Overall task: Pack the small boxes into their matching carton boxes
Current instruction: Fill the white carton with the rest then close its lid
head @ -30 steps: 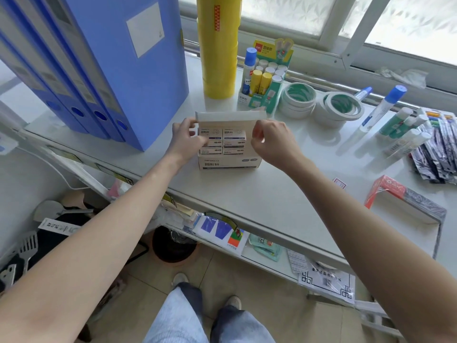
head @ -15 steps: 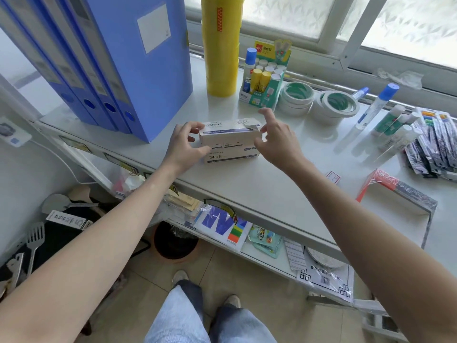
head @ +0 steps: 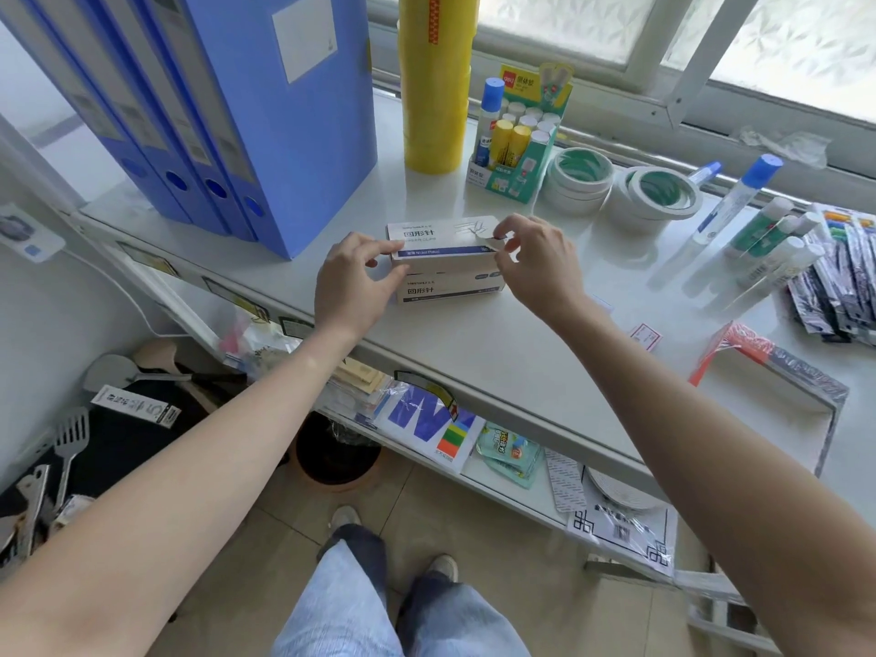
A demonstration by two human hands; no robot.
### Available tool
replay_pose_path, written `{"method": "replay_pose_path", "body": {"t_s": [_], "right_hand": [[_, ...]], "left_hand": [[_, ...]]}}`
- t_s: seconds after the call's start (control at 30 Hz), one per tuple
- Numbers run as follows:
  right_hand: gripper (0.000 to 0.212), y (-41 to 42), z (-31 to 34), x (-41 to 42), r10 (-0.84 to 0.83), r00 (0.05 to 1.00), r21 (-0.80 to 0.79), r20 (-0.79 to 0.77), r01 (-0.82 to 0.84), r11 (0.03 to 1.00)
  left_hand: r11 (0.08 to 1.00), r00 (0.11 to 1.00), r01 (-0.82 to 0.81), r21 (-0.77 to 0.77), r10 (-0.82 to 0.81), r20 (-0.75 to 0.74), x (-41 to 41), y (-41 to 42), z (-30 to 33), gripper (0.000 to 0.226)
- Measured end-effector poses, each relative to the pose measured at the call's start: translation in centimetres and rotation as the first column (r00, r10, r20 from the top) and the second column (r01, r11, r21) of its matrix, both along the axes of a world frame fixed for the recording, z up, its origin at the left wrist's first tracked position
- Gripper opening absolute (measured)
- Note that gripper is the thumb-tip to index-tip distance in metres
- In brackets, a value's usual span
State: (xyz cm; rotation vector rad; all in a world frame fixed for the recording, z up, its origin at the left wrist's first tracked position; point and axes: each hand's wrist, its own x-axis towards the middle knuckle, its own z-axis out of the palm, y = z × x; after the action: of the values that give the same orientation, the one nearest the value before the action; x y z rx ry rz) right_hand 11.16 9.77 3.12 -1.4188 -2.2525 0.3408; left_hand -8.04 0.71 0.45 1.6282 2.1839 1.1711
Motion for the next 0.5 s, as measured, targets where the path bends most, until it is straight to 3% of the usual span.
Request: {"method": "replay_pose_path", "body": {"t_s": [0.3,0.5], "right_hand": [[0.032,-0.4,-0.2,0.3,-0.012,0.996,-0.015,0.093,0.013,1.000],[0.059,-1.4,-0.5,-0.1,0.152,0.961,-0.101,0.230,-0.132,0.986]], "left_hand": [[0.999,0.973,0.025,-0.037,-0.033,-0.229,0.5,-0.5,-0.5,0.036],[0.925,0.894,0.167,-0.343,-0.288,-0.342,1.5,-0.1,-1.1,0.068]]}}
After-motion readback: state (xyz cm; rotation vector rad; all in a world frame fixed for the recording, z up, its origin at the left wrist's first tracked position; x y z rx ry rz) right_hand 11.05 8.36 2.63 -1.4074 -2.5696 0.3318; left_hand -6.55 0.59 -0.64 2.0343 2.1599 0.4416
